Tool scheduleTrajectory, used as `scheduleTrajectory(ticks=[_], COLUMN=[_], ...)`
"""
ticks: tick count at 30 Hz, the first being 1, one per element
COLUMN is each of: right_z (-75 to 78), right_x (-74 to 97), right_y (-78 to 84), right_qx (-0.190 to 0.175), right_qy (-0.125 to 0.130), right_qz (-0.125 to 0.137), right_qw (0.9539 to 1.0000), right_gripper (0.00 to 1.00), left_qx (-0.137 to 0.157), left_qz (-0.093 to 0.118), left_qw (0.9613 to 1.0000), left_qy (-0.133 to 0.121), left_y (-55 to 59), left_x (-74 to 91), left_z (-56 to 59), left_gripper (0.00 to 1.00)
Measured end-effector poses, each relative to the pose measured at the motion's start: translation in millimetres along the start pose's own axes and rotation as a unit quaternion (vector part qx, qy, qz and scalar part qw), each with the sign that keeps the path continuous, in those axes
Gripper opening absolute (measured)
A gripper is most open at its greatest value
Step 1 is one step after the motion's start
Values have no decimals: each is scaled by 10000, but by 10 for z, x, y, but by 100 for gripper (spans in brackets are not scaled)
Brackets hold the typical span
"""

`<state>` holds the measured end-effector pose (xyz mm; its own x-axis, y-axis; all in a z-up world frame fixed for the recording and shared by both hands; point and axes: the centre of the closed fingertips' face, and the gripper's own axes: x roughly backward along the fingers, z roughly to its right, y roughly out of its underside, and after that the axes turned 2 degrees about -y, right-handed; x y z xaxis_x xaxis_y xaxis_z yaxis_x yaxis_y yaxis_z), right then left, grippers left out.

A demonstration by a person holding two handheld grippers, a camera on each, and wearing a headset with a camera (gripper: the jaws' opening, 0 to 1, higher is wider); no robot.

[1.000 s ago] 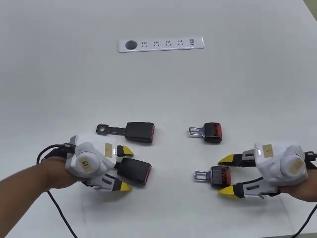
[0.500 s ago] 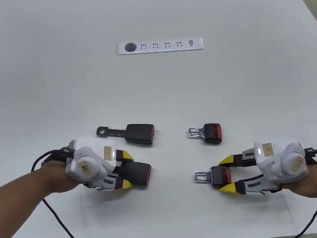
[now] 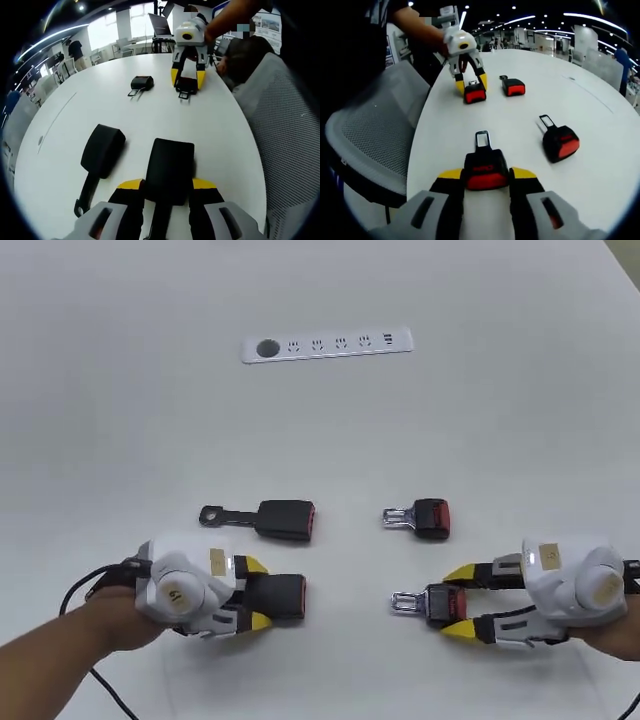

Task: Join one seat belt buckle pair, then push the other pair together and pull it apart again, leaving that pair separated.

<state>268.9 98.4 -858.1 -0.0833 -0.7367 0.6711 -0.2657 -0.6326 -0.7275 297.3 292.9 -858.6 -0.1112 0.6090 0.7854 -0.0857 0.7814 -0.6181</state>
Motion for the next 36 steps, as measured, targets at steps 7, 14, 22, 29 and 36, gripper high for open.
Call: scheduleTrajectory(ticks=[7,14,22,29,36], right_z=[-7,-7,-3,-17,-18], right_x=[-69,-169,-296,-423,-594], right_y=[-66,-158,-285,-405,-536], right_qx=[-22,-66,-160,-224,-209], right_qy=[-6,-1,48,41,11], right_qz=[67,171,284,360,393], right_qw=[10000,9998,9995,9991,9990], right_gripper=[36,36,36,36,36], left_qx=[-72,-113,-90,-103,-114], left_qz=[-99,-162,-183,-226,-265], left_qw=[9999,9998,9998,9996,9995], left_qy=[28,61,79,98,110], left_y=[0,-1,-3,-5,-6], left_x=[-8,-15,-16,-19,-16], left_z=[7,11,13,14,17], left_gripper=[35,35,35,35,35])
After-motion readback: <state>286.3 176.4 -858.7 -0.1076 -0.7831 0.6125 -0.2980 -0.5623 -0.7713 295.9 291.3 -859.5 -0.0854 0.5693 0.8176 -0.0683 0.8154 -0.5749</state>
